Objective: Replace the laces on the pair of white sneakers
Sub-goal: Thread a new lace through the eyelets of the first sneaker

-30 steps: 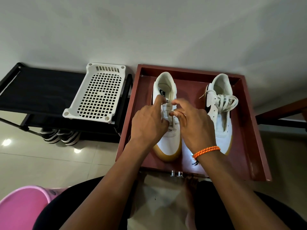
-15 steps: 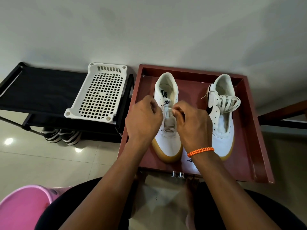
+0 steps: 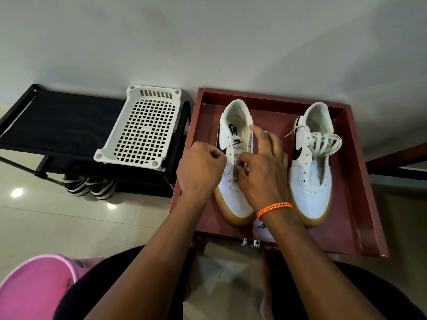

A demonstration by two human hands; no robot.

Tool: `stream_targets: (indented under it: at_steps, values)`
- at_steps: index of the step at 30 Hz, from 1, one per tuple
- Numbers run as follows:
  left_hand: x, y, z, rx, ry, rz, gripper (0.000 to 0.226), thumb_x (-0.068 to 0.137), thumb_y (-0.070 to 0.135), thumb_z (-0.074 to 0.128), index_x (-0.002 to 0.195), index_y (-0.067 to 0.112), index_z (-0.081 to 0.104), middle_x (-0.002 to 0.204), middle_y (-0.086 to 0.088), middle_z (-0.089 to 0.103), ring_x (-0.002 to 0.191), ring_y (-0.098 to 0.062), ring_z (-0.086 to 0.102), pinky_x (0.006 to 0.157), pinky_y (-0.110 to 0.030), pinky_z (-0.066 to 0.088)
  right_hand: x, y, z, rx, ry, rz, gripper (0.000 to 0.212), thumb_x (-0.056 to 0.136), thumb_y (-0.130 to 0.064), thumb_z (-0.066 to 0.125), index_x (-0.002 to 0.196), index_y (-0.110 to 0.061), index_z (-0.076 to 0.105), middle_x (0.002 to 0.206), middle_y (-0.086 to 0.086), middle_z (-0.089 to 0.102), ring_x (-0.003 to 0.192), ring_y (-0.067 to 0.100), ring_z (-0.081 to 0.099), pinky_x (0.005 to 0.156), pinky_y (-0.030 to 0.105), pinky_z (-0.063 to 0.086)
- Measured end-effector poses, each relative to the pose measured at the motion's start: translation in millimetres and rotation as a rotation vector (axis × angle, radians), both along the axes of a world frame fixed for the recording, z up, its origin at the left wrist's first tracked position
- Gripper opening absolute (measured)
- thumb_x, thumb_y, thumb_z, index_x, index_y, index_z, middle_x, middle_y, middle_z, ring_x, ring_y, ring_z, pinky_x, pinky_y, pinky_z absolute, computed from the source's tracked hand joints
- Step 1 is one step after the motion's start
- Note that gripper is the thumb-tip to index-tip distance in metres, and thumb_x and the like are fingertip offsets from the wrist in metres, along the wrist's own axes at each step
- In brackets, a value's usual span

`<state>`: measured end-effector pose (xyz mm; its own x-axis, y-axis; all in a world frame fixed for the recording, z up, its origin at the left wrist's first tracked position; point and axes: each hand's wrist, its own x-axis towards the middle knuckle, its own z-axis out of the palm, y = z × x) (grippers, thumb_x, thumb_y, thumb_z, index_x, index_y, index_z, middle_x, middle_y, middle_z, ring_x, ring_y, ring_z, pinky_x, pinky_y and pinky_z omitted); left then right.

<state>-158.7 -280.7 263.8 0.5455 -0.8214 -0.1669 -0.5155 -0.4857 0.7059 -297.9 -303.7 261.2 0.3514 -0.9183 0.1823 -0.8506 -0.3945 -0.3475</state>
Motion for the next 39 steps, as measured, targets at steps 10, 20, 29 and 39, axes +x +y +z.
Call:
stream_targets:
  at_steps: [10, 20, 29, 39]
  values:
    - [2, 1, 5, 0.017, 0.049, -0.059, 0.018, 0.085, 0.020, 0.075, 0.076, 0.034, 0.083, 0.075, 0.020, 0.074, 0.072, -0.005, 0.070, 0.061, -0.027, 0.053, 5, -3, -17, 0.146, -0.259, -0.084, 0.010, 0.083, -0.013, 0.077, 0.083, -0.022, 0.074, 0.167, -0.003, 0.035, 0.146, 0.027, 0.030, 0.103, 0.038, 0.028]
    - [-3, 2, 2, 0.025, -0.185, -0.175, 0.021, 0.091, 0.044, 0.079, 0.081, 0.028, 0.072, 0.076, 0.012, 0.069, 0.074, -0.012, 0.066, 0.057, -0.024, 0.042, 3, 0, -11, 0.109, 0.046, -0.066, 0.007, 0.095, -0.029, 0.068, 0.095, -0.023, 0.069, 0.168, 0.003, 0.027, 0.150, 0.029, 0.027, 0.105, 0.055, 0.038]
    - [18, -5, 19, -0.213, 0.810, -0.105, 0.019, 0.105, 0.005, 0.061, 0.089, 0.006, 0.071, 0.094, -0.010, 0.080, 0.087, -0.018, 0.075, 0.081, -0.033, 0.061, -4, -3, 0, 0.215, -0.029, -0.058, 0.008, 0.086, -0.026, 0.075, 0.091, -0.023, 0.069, 0.169, 0.003, 0.027, 0.154, 0.028, 0.025, 0.110, 0.052, 0.035]
    - [23, -2, 2, 0.010, 0.038, -0.339, 0.026, 0.102, 0.054, 0.055, 0.092, 0.031, 0.063, 0.082, 0.006, 0.074, 0.076, -0.015, 0.070, 0.070, -0.035, 0.053, -10, -10, -1, 0.284, -0.098, -0.038, 0.002, 0.088, -0.022, 0.075, 0.088, -0.021, 0.073, 0.165, 0.001, 0.035, 0.148, 0.025, 0.031, 0.106, 0.043, 0.035]
